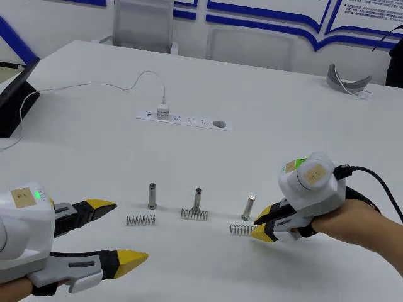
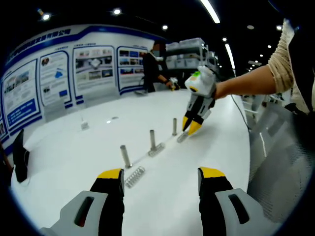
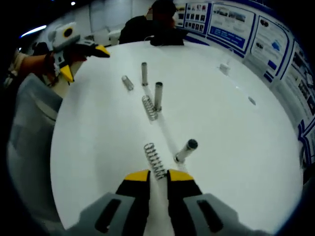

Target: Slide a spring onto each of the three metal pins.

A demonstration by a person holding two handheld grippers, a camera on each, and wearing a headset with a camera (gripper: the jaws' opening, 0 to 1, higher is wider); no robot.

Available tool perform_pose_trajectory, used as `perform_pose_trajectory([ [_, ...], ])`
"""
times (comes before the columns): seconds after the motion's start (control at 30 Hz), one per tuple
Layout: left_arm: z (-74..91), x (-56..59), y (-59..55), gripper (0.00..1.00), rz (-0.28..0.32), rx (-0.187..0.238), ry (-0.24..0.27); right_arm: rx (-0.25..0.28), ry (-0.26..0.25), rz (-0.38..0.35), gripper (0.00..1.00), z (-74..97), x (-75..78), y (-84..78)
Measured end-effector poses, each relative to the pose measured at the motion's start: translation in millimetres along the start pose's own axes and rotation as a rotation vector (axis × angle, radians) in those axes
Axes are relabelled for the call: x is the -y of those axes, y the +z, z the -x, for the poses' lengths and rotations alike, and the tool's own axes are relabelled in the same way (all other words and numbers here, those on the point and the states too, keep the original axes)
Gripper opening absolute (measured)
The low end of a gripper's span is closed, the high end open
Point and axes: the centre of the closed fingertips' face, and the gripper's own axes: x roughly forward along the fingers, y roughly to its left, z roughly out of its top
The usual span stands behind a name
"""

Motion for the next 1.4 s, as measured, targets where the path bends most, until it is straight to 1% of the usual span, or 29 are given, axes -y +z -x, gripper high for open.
perform_pose_trajectory([
  [0.13,-2.1,3.6,-1.9,0.61,-0.001,-0.005,-0.013,-0.019,0.027,0.021,0.14,-3.3,-0.6,-0.2],
  [0.37,-6.6,11.9,-3.7,0.61,-0.007,-0.014,-0.039,-0.079,0.070,0.069,0.13,-7.6,-5.9,-5.5],
  [0.43,-8.3,13.8,-4.5,0.61,-0.009,-0.018,-0.047,-0.103,0.090,0.061,0.12,-9.0,-9.2,-9.1],
  [0.5,-10.0,15.4,-4.6,0.61,-0.011,-0.019,-0.055,-0.099,0.088,0.057,0.12,-8.7,-8.3,-7.8],
  [0.67,-16.8,21.4,-4.6,0.60,-0.025,-0.028,-0.083,-0.111,0.088,0.062,0.12,-7.6,-11.4,-7.7],
  [0.83,-24.9,26.8,-3.0,0.60,-0.054,-0.041,-0.122,-0.107,0.086,0.078,0.12,1.0,-15.0,-2.3],
  [1.03,-40.5,34.1,2.1,0.57,-0.088,-0.047,-0.173,-0.102,0.099,0.129,0.12,15.1,-27.5,9.1],
  [1.17,-51.3,38.7,6.2,0.55,-0.105,-0.047,-0.201,-0.093,0.113,0.152,0.12,20.9,-34.8,17.3],
  [1.23,-55.9,40.9,8.3,0.52,-0.115,-0.043,-0.213,-0.088,0.124,0.164,0.12,23.1,-38.8,21.7],
  [1.3,-60.0,43.4,11.6,0.47,-0.127,-0.031,-0.225,-0.084,0.133,0.180,0.12,24.9,-43.4,26.1],
  [1.4,-66.0,46.8,13.4,0.45,-0.125,-0.032,-0.243,-0.083,0.141,0.202,0.12,26.4,-48.8,30.8],
])
